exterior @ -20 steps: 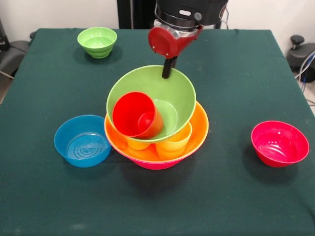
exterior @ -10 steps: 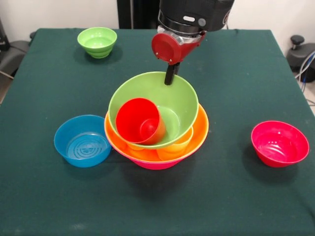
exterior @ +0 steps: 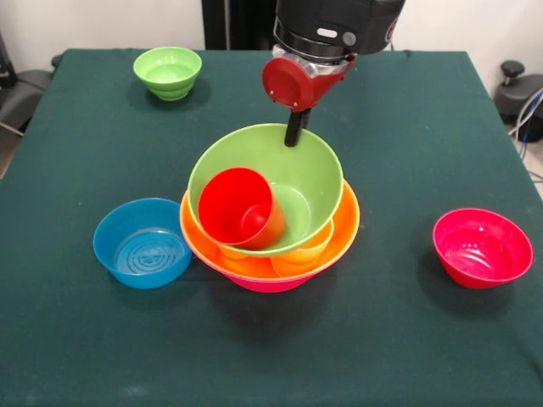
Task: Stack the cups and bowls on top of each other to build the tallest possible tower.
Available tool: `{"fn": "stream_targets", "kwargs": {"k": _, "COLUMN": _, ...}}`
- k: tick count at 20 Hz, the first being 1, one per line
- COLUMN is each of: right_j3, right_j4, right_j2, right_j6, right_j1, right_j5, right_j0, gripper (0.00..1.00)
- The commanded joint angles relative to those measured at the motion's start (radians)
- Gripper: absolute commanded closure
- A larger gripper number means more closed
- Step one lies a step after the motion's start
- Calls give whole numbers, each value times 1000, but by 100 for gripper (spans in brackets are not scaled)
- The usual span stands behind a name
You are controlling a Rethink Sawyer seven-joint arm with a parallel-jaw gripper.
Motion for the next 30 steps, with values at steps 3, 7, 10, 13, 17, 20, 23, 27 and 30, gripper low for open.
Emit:
{"fn": "stream_targets", "kwargs": {"k": 3, "right_j3": 86, "right_j4": -39, "right_j2": 172, "right_j6": 17, "right_j1": 23, "right_j5": -76, "right_j0": 49, "gripper": 100}}
{"fn": "stream_targets", "kwargs": {"k": 7, "right_j3": 93, "right_j4": -36, "right_j2": 164, "right_j6": 44, "right_j1": 40, "right_j5": -99, "right_j0": 75, "gripper": 100}}
{"fn": "stream_targets", "kwargs": {"k": 10, "right_j3": 113, "right_j4": -26, "right_j2": 171, "right_j6": 53, "right_j1": 46, "right_j5": -151, "right_j0": 87, "gripper": 100}}
{"fn": "stream_targets", "kwargs": {"k": 13, "right_j3": 112, "right_j4": -28, "right_j2": 155, "right_j6": 70, "right_j1": 64, "right_j5": -204, "right_j0": 106, "gripper": 100}}
{"fn": "stream_targets", "kwargs": {"k": 17, "right_j3": 128, "right_j4": -26, "right_j2": 135, "right_j6": 95, "right_j1": 84, "right_j5": -310, "right_j0": 123, "gripper": 100}}
{"fn": "stream_targets", "kwargs": {"k": 20, "right_j3": 130, "right_j4": -22, "right_j2": 115, "right_j6": 110, "right_j1": 104, "right_j5": -351, "right_j0": 133, "gripper": 100}}
{"fn": "stream_targets", "kwargs": {"k": 23, "right_j3": 146, "right_j4": -11, "right_j2": 124, "right_j6": 111, "right_j1": 103, "right_j5": -392, "right_j0": 125, "gripper": 100}}
{"fn": "stream_targets", "kwargs": {"k": 27, "right_j3": 173, "right_j4": -8, "right_j2": 147, "right_j6": 89, "right_j1": 74, "right_j5": -415, "right_j0": 100, "gripper": 100}}
{"fn": "stream_targets", "kwargs": {"k": 30, "right_j3": 176, "right_j4": -10, "right_j2": 144, "right_j6": 75, "right_j1": 52, "right_j5": -387, "right_j0": 93, "gripper": 100}}
